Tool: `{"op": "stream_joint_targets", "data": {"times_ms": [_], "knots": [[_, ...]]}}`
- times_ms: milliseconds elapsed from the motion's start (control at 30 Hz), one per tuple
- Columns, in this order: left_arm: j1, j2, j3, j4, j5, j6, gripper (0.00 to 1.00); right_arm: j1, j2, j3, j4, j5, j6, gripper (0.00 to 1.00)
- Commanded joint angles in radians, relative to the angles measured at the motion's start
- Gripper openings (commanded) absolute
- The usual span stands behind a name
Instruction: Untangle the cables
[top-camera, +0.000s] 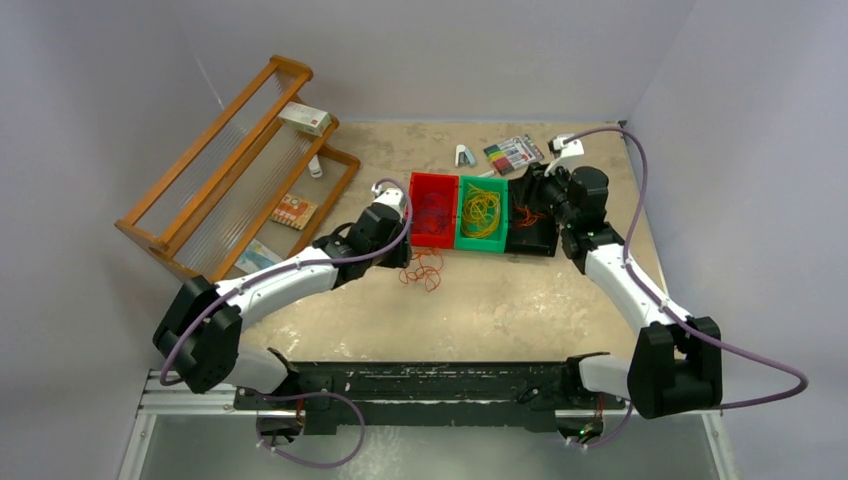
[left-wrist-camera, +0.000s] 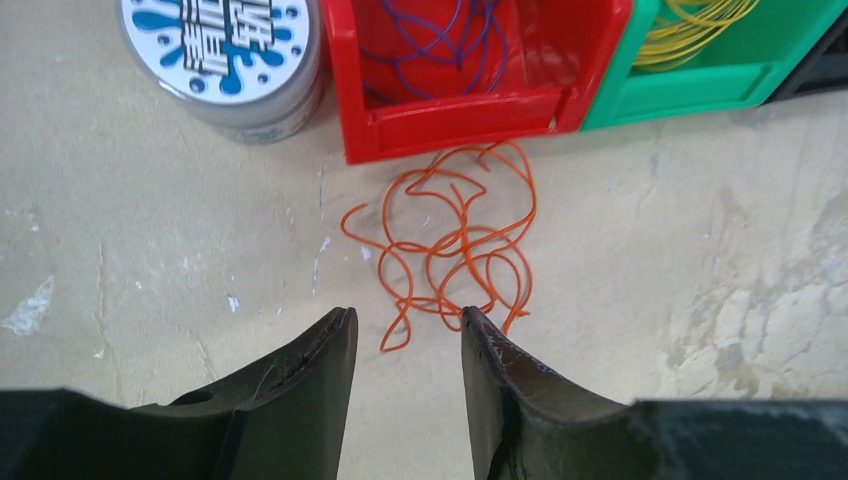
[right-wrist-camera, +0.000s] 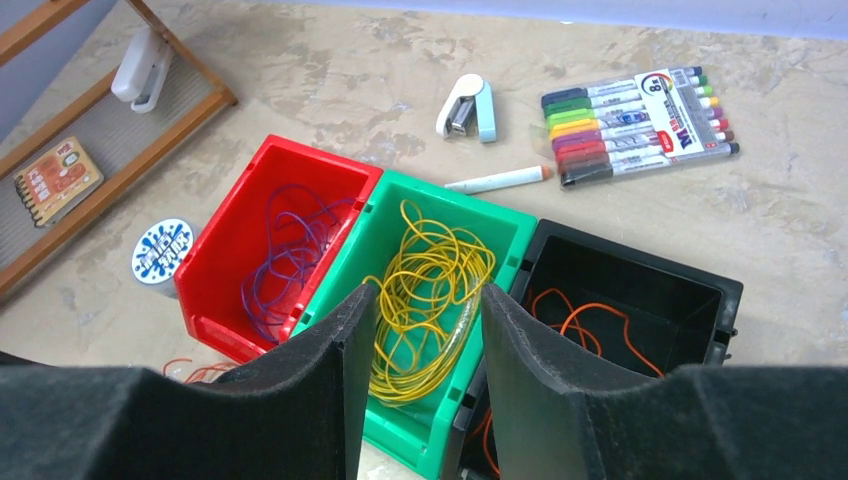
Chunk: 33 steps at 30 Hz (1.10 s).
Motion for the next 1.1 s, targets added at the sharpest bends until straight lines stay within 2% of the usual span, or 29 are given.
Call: {"op": "stream_joint_targets", "data": {"times_ms": [0,233,567,733,933,1067], "knots": [[-0.004,-0.005,-0.04,0.083,0.005,-0.031,0.42,0.012,-0.001,-0.002,0.049,-0.027,-0.016,0.45],[-0.004,0.05,-0.092,0.182,0.055,-0.019,0.42,0.016,0.017,0.0,0.054,-0.027,-0.018,0.45],[-0.004,0.183,-0.096,0.242,-0.028,0.012,0.38,0.018,0.016,-0.002,0.053,-0.03,-0.022,0.45],[-0.004,0.196,-0.092,0.256,-0.027,0.012,0.22,0.02,0.012,0.001,0.055,-0.036,-0.023,0.45],[-0.004,0.144,-0.095,0.225,-0.113,0.019,0.02,0.023,-0.014,-0.029,0.109,-0.049,-0.025,0.46],[-0.003,0.074,-0.083,0.191,-0.143,0.015,0.0,0.04,-0.033,-0.048,0.167,-0.035,-0.001,0.46]]}}
